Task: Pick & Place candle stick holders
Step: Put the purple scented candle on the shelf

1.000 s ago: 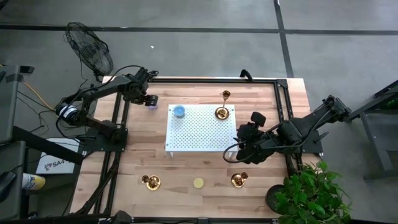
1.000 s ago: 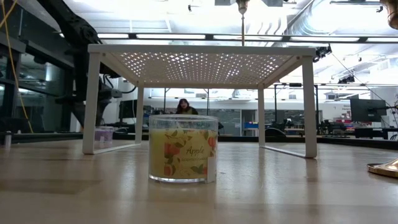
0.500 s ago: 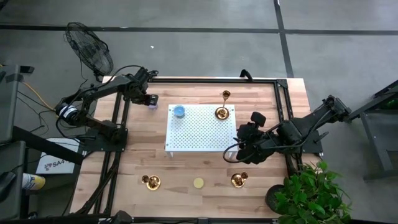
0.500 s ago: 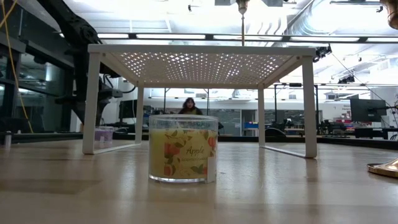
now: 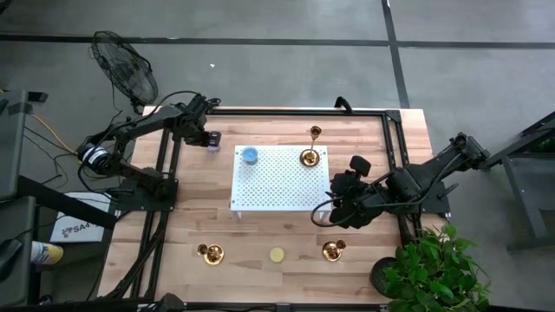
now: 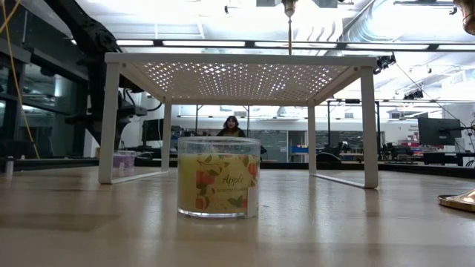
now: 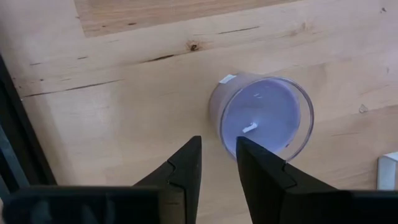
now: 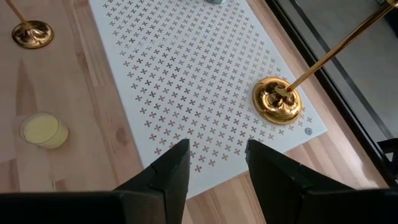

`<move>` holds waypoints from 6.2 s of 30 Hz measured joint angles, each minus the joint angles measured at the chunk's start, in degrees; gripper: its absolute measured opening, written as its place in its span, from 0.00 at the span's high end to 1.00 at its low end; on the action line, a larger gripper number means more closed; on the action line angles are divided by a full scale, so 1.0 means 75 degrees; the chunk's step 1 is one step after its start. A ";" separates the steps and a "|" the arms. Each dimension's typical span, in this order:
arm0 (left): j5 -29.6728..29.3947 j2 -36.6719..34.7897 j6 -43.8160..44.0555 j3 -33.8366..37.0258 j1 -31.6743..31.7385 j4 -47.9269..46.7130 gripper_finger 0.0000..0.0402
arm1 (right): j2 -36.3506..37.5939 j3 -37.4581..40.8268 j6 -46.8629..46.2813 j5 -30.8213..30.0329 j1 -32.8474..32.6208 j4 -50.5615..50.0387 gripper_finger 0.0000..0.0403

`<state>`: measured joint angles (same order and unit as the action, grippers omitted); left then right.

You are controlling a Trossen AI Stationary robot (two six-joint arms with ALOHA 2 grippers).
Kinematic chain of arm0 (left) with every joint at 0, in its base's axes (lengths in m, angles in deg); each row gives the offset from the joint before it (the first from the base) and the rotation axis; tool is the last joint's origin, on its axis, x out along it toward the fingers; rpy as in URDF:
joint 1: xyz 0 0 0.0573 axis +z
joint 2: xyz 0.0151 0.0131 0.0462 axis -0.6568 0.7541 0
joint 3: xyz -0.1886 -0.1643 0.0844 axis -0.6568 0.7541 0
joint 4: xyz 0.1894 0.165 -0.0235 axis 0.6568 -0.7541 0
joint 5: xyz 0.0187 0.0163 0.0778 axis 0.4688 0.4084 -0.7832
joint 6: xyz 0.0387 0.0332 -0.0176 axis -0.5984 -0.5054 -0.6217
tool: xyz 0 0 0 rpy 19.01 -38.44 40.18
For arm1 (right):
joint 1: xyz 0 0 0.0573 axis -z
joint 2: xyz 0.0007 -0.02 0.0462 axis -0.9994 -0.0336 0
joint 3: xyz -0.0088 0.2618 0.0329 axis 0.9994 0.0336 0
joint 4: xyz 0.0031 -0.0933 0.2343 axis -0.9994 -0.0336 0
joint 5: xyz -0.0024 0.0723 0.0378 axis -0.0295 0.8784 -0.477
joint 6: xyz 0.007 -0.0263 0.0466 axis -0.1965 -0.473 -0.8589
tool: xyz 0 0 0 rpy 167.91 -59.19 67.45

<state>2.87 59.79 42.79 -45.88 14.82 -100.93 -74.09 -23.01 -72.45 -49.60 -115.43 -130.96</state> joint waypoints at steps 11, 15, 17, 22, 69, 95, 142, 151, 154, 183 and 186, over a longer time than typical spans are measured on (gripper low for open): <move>0.0113 0.0100 0.0047 0.0006 0.0000 0.0056 0.78 | 0.0000 0.0000 0.0000 0.0003 0.0000 0.0000 0.62; 0.0149 0.0117 0.0073 0.0006 0.0000 0.0110 0.78 | 0.0000 0.0000 -0.0006 0.0016 0.0000 0.0000 0.62; 0.0146 0.0117 0.0073 0.0006 0.0000 0.0108 0.78 | 0.0000 0.0000 -0.0007 0.0029 0.0000 0.0000 0.62; 0.0146 0.0117 0.0073 0.0006 0.0000 0.0111 0.81 | 0.0000 0.0000 -0.0032 0.0029 0.0000 0.0000 0.62; 0.0268 0.0115 -0.2211 -0.4870 -0.0349 -0.4338 1.00 | 0.0498 0.0001 -0.1883 0.0110 -0.0958 -0.1512 0.62; -0.0092 0.1310 -0.0581 -0.9393 -0.3265 -0.4815 1.00 | 0.1600 0.1064 -0.1787 0.0044 -0.1327 -0.1617 0.62; -0.1157 0.3436 -0.0689 -0.9364 -0.5423 -0.4759 1.00 | 0.2903 0.2769 -0.1810 0.0531 -0.1416 -0.0273 0.62; -0.1209 0.3436 -0.0455 -0.9364 -0.5715 -0.4765 1.00 | 0.2903 0.2769 -0.1824 0.0443 -0.1405 -0.0221 0.62; -0.1240 0.3512 -0.0397 -0.9364 -0.5827 -0.4778 1.00 | 0.2903 0.2769 -0.1824 0.0432 -0.1405 -0.0193 0.62; -0.1558 0.3931 -0.0172 -0.9358 -0.5954 -0.5243 1.00 | 0.2903 0.2766 -0.1798 0.0475 -0.1405 0.0003 0.62; -0.1553 0.3931 -0.0178 -0.9358 -0.5954 -0.5234 1.00 | 0.2903 0.2766 -0.1798 0.0475 -0.1405 0.0003 0.62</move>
<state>-8.78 89.28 41.45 -116.06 -29.83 -140.18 -52.32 -2.26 -85.93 -46.03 -125.96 -130.94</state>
